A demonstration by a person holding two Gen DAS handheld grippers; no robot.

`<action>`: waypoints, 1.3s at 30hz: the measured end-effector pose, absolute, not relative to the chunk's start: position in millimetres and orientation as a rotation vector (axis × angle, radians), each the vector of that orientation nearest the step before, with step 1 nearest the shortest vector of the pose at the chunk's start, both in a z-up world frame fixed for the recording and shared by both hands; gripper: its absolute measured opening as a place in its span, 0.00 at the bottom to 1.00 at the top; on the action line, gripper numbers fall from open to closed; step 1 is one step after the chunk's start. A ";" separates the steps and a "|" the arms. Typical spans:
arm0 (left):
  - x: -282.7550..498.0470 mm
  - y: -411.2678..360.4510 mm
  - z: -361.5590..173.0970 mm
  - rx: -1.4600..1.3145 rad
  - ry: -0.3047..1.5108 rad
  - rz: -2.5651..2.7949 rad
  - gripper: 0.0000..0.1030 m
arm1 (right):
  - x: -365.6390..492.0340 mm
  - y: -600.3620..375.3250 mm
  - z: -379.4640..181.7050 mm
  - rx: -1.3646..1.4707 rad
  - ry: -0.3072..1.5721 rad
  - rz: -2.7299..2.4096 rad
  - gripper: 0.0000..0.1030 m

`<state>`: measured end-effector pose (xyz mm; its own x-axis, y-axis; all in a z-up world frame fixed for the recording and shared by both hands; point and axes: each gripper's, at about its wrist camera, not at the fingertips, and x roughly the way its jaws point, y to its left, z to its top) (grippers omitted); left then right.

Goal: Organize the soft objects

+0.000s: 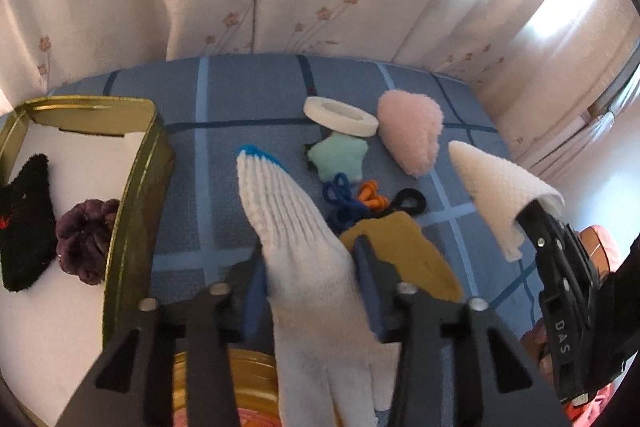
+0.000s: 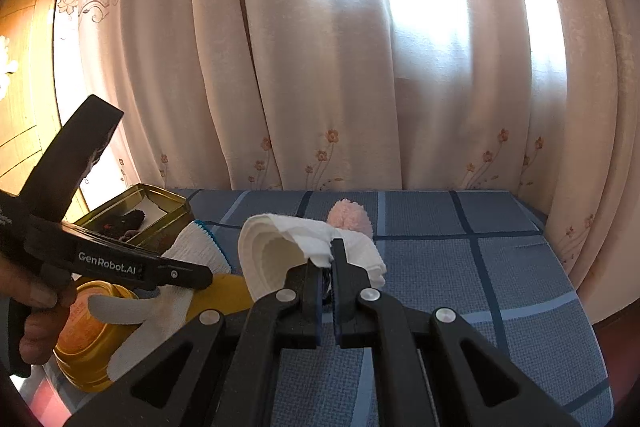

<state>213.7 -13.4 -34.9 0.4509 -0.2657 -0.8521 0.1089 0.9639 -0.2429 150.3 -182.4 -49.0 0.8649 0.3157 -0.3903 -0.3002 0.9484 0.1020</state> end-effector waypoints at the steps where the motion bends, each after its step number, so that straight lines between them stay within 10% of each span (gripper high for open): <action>1: 212.3 -13.1 -33.4 -0.161 1.069 -0.234 0.25 | 150.5 -182.6 -49.1 0.039 0.415 0.323 0.04; 39: 68.8 -24.5 7.6 -0.066 0.321 -0.207 0.15 | 121.1 -176.6 -44.0 -0.015 0.247 0.308 0.04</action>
